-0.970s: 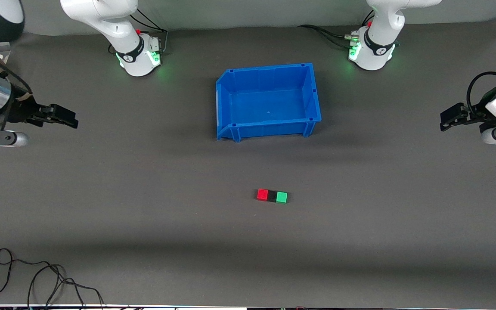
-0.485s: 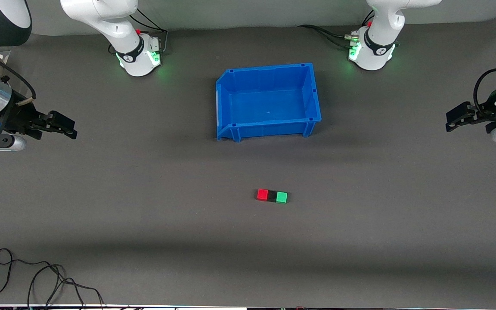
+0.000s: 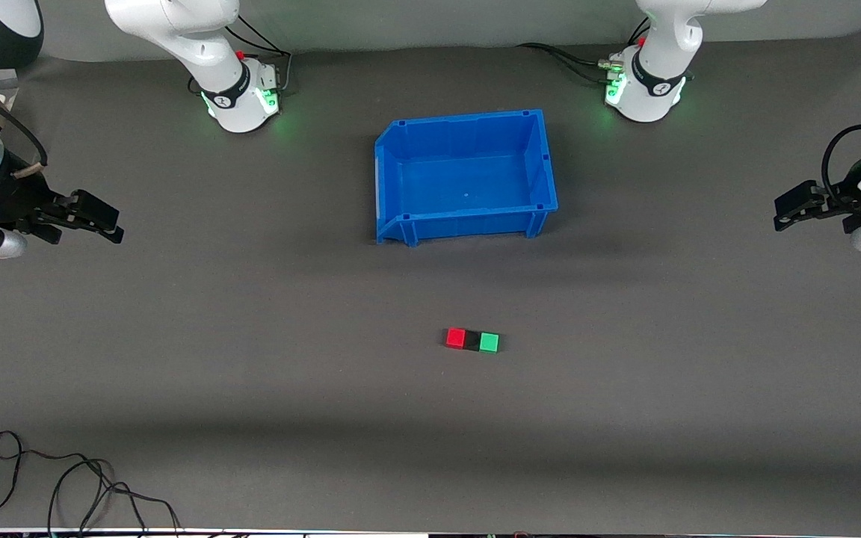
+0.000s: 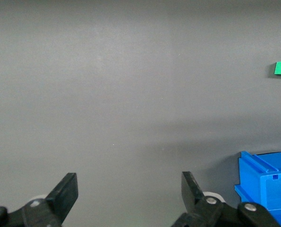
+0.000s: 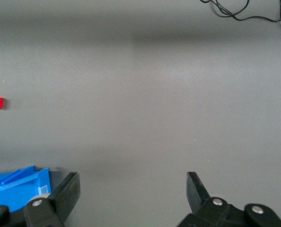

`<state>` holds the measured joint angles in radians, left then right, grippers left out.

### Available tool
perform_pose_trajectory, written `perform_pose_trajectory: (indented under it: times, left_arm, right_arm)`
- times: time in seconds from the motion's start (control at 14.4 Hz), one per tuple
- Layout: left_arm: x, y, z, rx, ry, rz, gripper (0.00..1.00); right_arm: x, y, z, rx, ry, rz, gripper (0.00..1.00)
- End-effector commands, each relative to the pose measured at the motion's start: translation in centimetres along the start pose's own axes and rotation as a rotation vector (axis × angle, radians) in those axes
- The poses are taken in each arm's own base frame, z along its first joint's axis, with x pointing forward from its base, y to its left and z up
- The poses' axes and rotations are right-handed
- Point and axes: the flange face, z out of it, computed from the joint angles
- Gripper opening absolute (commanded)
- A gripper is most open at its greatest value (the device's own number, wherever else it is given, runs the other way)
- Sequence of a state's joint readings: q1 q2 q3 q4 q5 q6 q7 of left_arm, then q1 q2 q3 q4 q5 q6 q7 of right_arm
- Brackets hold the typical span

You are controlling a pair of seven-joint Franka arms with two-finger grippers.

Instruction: Attach green and red cubes to black cube

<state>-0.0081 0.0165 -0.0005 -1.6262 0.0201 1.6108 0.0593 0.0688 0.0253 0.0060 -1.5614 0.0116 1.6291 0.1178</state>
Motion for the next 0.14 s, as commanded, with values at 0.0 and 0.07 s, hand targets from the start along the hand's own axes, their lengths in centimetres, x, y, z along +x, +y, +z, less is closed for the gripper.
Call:
perform_pose_trajectory:
  times: [0.0, 0.07]
  left_arm:
    - [-0.29, -1.48, 0.05, 0.007, -0.001, -0.059, 0.99]
    - [-0.26, -1.74, 0.36, 0.006, -0.001, -0.072, 0.99]
  right_arm:
    - [-0.01, 0.11, -0.57, -0.002, 0.012, -0.01, 1.0]
    - [-0.01, 0.11, -0.56, -0.002, 0.012, -0.01, 1.0]
